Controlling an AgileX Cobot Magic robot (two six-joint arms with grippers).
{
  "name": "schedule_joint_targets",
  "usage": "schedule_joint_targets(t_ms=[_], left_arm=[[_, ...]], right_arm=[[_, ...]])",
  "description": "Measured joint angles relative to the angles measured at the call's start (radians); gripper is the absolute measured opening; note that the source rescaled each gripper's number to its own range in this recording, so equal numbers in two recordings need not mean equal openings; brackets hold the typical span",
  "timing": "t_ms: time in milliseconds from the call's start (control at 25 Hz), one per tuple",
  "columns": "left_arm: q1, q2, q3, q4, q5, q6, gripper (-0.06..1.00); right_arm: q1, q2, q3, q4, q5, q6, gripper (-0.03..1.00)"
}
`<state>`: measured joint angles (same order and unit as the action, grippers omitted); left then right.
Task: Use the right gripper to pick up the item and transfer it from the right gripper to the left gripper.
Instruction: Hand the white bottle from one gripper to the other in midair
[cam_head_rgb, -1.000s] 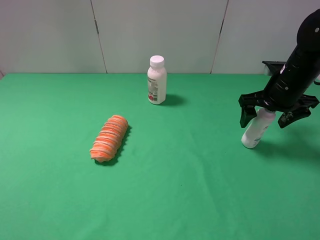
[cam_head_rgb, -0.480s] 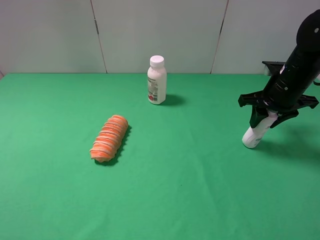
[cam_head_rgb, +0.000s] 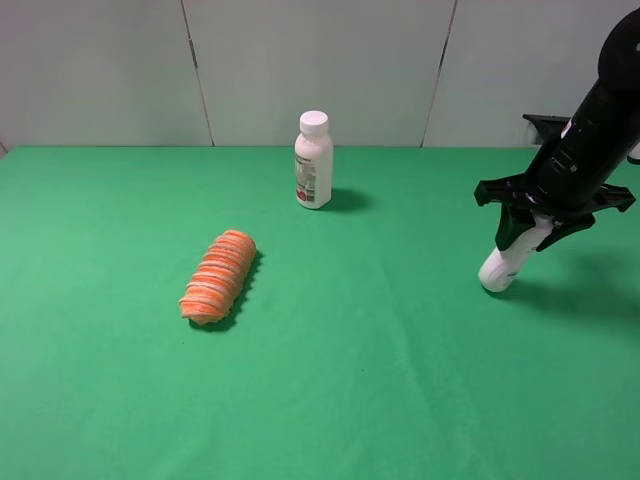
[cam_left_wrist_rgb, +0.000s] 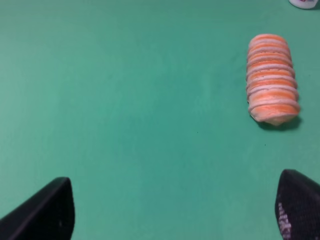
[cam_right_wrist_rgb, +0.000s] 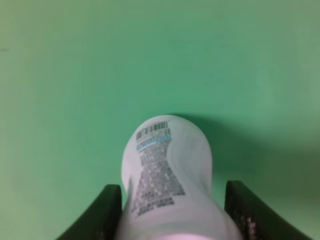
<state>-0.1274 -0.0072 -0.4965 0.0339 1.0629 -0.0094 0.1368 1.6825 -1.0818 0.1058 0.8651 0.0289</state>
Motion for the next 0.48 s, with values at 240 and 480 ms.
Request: schedule_joint_targets(t_ms=[240,480], left_arm=[[0.0,0.0,0.0,0.0,0.0,0.0,0.72],[0.0,0.0,0.0,0.0,0.0,0.0,0.72]], right_arm=[[0.006,-0.091,-0.003,0.222,-0.028,-0.133,0.03],[0.015,-0.156,0.083,0.513,-0.112,-0.334,0.03]])
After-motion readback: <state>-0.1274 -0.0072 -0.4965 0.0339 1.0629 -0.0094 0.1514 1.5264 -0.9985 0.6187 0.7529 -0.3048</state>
